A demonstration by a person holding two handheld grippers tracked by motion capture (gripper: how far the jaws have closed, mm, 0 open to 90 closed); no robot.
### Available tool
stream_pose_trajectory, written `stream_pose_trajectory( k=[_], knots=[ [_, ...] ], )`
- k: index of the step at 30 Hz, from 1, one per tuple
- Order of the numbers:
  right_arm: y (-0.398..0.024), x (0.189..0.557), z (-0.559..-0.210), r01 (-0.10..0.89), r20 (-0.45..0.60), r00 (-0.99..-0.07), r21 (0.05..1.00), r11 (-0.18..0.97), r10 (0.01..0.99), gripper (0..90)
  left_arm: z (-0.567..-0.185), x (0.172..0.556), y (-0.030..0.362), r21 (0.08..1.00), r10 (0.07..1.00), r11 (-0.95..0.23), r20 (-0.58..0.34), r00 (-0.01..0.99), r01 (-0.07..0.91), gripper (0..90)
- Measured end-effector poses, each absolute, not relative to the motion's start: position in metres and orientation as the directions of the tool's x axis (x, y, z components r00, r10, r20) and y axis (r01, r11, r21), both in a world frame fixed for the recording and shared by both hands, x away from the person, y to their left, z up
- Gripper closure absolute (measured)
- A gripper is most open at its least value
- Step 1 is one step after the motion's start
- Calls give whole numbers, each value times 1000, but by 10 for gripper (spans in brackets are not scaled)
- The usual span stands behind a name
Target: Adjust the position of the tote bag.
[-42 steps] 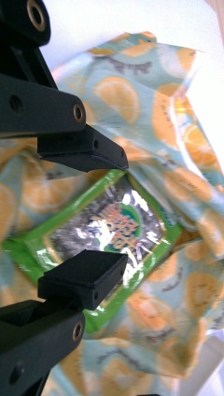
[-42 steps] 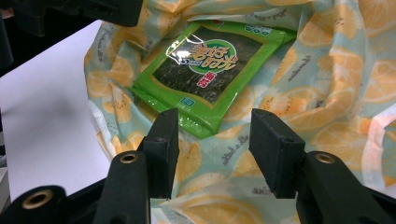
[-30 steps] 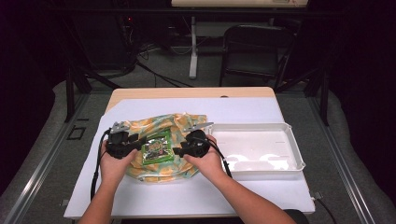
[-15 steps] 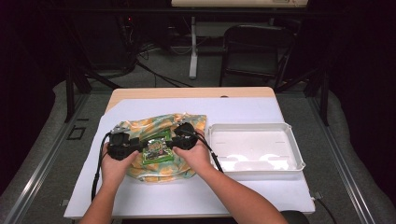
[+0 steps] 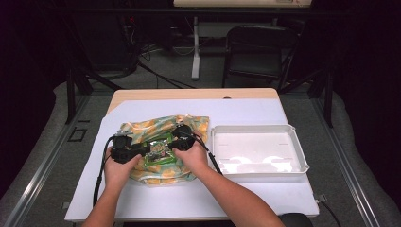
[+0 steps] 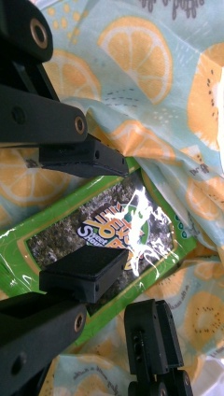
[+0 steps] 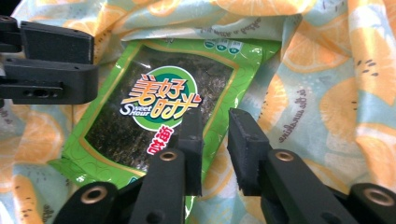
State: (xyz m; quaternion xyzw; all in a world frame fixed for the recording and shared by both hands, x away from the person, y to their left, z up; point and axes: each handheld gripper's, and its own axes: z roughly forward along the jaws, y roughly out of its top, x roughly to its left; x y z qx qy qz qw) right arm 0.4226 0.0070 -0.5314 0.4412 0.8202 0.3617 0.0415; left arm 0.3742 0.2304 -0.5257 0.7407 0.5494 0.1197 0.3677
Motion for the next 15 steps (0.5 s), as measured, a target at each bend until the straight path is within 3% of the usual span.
stream_pose_trajectory(
  k=[15],
  knots=[
    [9,423,-539,695,240,-606,624,358,758,824,-533,370,232,650,897,-108,-262,355,752,504]
  ],
)
